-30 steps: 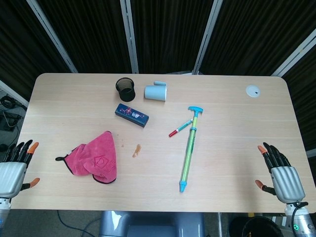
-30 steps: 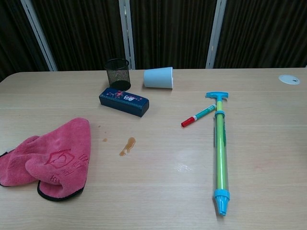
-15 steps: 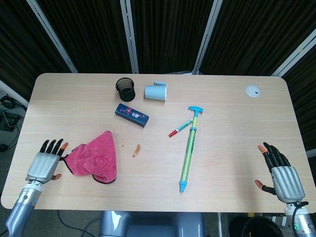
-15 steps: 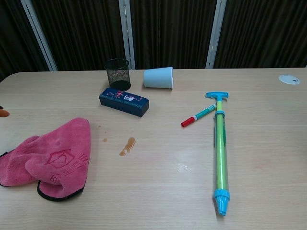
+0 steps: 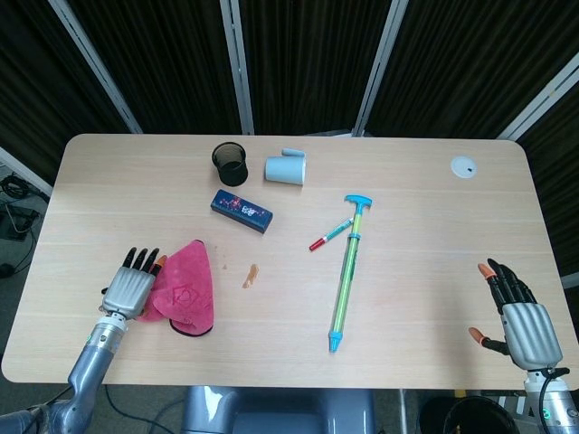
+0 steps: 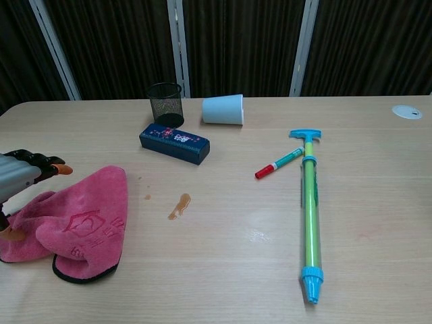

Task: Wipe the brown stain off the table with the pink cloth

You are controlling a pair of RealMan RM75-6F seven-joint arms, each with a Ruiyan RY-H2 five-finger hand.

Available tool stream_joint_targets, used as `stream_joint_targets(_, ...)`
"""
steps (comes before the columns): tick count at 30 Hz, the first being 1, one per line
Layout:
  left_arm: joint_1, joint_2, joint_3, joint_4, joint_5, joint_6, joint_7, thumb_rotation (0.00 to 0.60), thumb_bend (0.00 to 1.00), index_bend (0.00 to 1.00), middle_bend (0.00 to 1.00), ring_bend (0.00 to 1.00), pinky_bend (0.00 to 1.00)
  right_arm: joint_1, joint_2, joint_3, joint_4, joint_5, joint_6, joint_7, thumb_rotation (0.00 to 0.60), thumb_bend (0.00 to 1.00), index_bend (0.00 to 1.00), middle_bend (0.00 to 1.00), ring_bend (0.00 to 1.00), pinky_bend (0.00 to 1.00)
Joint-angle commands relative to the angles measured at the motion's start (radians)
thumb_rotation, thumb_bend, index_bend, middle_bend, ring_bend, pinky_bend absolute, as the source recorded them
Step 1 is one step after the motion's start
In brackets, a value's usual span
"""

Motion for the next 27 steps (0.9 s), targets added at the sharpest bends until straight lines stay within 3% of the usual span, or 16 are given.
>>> stream_joint_targets(1, -0.011, 0.0, -0.001, 0.004, -0.011, -0.006, 0.007, 0.6, 0.0, 0.08, 0.0, 0.0, 0.0, 0.0, 0.0, 0.001, 0.0, 0.002, -0.001, 0.002, 0.6, 0.09, 0.0, 0.0, 0.0, 0.17)
stream_joint_targets(27, -0.158, -0.193, -0.043, 0.137, -0.143, -0.033, 0.092, 0.6, 0.01, 0.14, 0.0, 0.0, 0.03, 0.003, 0.004, 0.001, -0.014, 0.006, -0.011, 0.013, 0.6, 0.09, 0.0, 0.0, 0.0, 0.17)
